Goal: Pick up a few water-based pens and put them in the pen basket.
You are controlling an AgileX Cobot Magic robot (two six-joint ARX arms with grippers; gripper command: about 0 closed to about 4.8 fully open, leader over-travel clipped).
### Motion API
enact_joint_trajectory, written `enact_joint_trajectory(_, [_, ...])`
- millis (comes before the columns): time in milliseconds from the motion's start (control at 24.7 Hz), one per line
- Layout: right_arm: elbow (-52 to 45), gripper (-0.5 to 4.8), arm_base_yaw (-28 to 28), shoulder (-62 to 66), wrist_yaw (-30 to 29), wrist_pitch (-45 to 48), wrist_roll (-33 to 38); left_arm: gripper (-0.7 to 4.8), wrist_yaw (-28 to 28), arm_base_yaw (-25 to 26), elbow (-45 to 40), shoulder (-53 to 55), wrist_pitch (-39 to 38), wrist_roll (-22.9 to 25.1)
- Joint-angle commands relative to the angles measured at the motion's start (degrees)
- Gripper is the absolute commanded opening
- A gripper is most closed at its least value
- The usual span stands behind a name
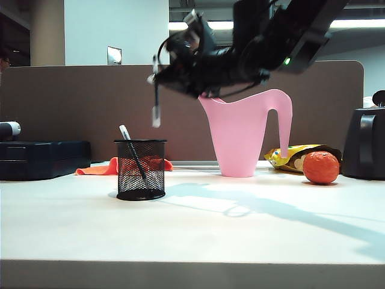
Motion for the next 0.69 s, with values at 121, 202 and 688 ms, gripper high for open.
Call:
enact_joint_trajectory(121, [0.2, -0.09, 2.2, 2.5, 0.9, 3.0, 0.8, -0.04, 0.5, 0.1, 0.2, 0.1, 0.3, 0.0])
enact_joint_trajectory(202, [0.2, -0.09, 2.5, 3.3, 3.3, 2.7, 0.4, -0.05, 0.5, 0.1, 0.2, 0.0, 0.3, 0.0])
enact_joint_trajectory(688, [0.2, 1.23, 2.5, 3.3, 5.9, -4.0, -1.1, -0.05, 0.4, 0.1, 0.2, 0.0, 0.3, 0.0])
